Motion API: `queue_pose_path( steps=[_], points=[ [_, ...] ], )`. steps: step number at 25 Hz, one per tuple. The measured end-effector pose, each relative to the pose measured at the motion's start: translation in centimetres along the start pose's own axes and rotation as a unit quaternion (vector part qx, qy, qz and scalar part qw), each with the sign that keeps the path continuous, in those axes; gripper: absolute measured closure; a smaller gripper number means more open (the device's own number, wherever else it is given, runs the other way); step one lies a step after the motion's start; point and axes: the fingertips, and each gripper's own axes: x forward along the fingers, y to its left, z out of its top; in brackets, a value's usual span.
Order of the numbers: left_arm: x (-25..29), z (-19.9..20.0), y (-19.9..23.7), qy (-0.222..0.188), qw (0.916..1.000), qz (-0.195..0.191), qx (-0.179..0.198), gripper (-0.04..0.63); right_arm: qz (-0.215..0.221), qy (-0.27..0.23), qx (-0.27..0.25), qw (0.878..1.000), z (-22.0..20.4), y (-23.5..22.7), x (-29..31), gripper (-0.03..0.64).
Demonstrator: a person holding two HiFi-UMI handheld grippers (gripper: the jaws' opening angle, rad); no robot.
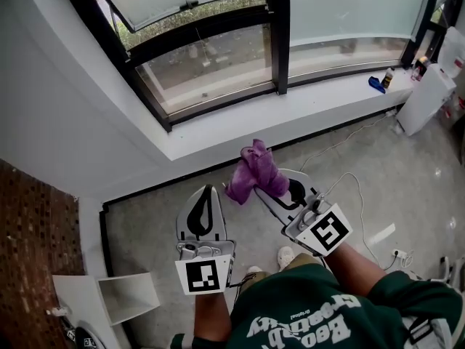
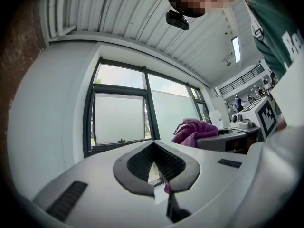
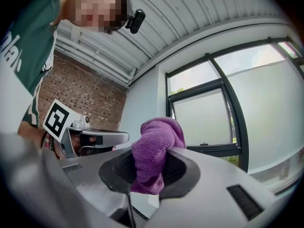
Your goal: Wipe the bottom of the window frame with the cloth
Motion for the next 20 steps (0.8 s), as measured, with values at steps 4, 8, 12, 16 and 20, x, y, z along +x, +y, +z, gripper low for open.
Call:
queue_pose_path(
  steps=[4,8,12,16,20],
  points=[
    [1.2,0.2,-0.1,0.003,1.0000,0.008,0.001,0.588,0.008,-0.001,0.006,1.000,-0.1,-1.1,0.1,0.512],
    [1.5,-0.7,-0.5,0.001,0.9998,0.020,0.008,0.588,0.014,-0.008,0.007,1.000,-1.2,-1.9,-0.4,0.512],
    [1.1,-1.8,-1.4,-0.006,0.9996,0.024,0.015,0.588,0.019,-0.013,0.008,1.000,-2.6,-2.2,-1.4,0.512],
    [1.9,-2.2,-1.2,-0.003,0.9993,0.031,0.021,0.588,0.027,-0.021,0.009,0.999,-3.0,-2.9,-0.8,0.512],
    [3.0,-3.2,-0.3,-0.006,0.9987,0.041,0.029,0.588,0.036,-0.028,0.010,0.999,-4.1,-3.6,0.4,0.512]
  ],
)
